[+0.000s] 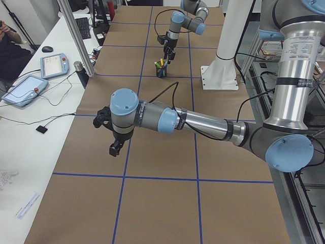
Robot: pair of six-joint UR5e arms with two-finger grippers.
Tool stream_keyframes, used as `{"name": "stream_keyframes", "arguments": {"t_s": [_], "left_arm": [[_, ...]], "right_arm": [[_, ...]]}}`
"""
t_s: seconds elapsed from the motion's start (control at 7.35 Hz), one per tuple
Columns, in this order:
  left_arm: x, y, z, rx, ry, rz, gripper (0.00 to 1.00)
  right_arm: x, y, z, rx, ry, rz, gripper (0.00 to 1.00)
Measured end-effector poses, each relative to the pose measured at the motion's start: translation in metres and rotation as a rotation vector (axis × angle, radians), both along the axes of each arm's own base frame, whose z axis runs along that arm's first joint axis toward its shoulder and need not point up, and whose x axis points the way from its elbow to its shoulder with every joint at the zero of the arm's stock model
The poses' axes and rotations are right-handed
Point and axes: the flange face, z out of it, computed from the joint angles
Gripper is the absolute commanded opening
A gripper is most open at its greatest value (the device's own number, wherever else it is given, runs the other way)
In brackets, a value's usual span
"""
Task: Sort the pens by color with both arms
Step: 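Lower the right gripper onto the blue marker in the cup and grasp it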
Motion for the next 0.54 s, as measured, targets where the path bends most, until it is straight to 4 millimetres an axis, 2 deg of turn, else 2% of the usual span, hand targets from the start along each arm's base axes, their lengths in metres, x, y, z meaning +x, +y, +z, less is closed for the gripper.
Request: {"name": "stream_keyframes", "arguments": {"t_s": [0.54], "left_arm": [[0.0001,-0.0008,-0.001,0.002,0.0,0.0,1.0]], "right_arm": [[-0.0051,-0.0056,0.0061,-0.005,-0.002,0.005,0.57]]}}
